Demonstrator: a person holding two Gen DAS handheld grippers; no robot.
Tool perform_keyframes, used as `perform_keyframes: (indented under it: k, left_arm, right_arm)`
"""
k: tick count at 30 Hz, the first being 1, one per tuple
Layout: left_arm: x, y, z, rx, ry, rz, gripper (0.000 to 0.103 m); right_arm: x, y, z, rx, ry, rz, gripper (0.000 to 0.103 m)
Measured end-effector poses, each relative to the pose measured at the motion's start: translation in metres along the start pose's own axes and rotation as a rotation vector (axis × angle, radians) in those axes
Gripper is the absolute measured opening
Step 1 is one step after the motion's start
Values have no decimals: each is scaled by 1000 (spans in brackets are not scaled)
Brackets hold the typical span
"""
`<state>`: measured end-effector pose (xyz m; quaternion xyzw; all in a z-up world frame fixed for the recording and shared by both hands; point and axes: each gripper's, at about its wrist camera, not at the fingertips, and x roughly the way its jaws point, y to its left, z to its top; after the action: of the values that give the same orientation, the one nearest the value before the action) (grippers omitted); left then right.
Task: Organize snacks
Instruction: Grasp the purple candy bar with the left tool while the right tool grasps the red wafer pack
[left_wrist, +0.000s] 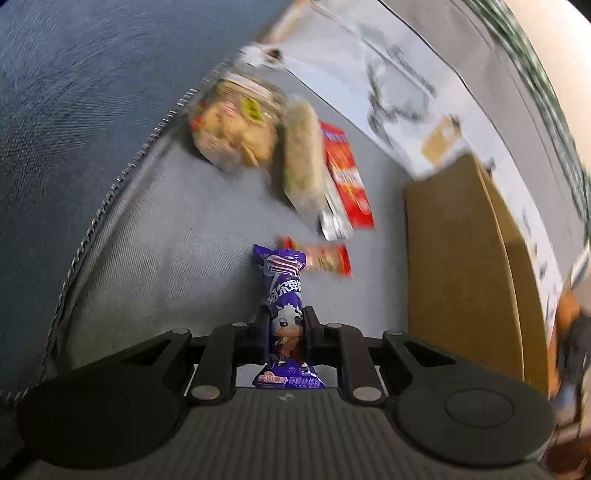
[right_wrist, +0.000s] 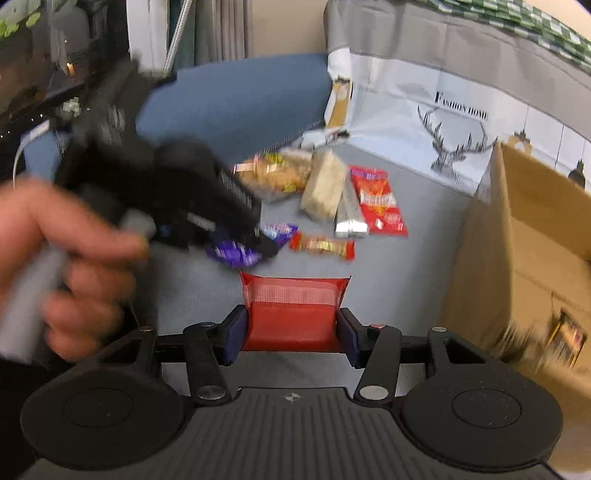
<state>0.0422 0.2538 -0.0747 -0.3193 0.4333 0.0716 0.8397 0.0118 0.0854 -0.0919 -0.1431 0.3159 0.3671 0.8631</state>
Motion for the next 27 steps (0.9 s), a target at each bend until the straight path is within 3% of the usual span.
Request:
perform_keyframes:
  k: [4,10,14,17,27]
  left_arm:
    - [-9,-9,-20,116,46,-14,19]
    - [7,-16,-33,140,105,49,23]
    - [12,-27,-37,201,90,95,25]
    - [13,-33,-41,245,78,118,25]
    - [10,-32,-41,242,77,102,33]
  right_arm:
    - [17,-1,-19,14,52,1,54]
    - [26,-9,-29,47,79,-6,57]
    - [34,-10,-33,52,103,-12,70]
    - [36,-11,-35,50,100,-7,71]
    - [35,-17,-34,78,99,-3,73]
